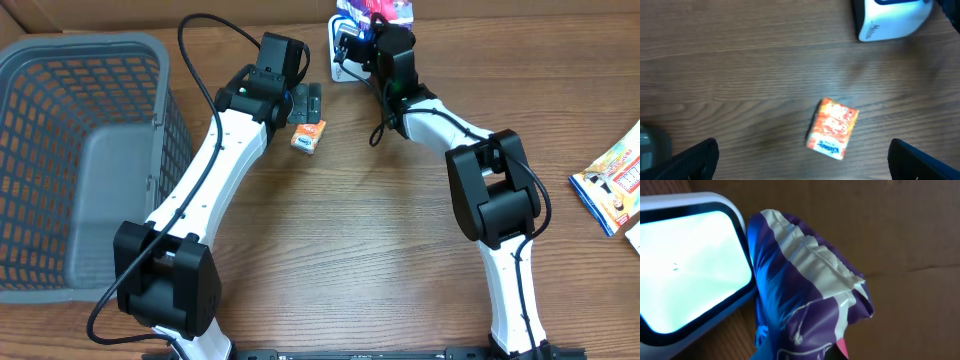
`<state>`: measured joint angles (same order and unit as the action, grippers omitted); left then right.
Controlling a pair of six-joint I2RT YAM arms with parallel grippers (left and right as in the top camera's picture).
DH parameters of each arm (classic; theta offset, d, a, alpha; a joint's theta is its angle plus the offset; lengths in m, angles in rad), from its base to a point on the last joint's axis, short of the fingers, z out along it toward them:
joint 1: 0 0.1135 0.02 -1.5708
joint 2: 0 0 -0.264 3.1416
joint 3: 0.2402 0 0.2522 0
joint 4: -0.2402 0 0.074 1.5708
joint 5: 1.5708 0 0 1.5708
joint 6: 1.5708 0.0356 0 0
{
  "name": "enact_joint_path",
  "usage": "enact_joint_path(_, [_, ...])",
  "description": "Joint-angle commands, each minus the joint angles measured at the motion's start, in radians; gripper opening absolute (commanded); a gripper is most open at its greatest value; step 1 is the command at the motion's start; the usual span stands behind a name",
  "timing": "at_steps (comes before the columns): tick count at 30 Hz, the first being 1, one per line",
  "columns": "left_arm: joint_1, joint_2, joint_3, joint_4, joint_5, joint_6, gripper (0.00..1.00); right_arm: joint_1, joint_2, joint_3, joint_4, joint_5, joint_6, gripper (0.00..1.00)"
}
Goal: Scan the item barcode
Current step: 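Hold the pouch's barcode against the scanner window, turning it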
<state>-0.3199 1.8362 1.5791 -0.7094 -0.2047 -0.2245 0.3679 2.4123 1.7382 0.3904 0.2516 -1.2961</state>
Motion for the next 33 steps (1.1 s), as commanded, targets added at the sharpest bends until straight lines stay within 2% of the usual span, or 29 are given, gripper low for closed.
enact_joint_path(1, [0.022,-0.023,0.027,0.004,-0.043,0.027,1.00,0.035,-0.017,-0.018,-0.064,-0.017,0.042,0.04])
enact_joint_path(7, [0.047,-0.023,0.027,0.008,-0.042,0.027,1.00,0.044,-0.017,-0.018,-0.159,-0.007,0.049,0.04])
enact_joint_path(11, [0.058,-0.023,0.027,0.009,-0.042,0.026,1.00,0.056,-0.017,-0.018,-0.188,0.022,0.089,0.04])
enact_joint_path(27, [0.103,-0.023,0.027,0.011,-0.042,0.027,1.00,0.095,-0.017,-0.018,-0.236,0.064,0.092,0.04])
enact_joint_path(33, [0.127,-0.023,0.027,0.011,-0.042,0.027,1.00,0.108,-0.019,-0.018,-0.322,0.066,0.104,0.04])
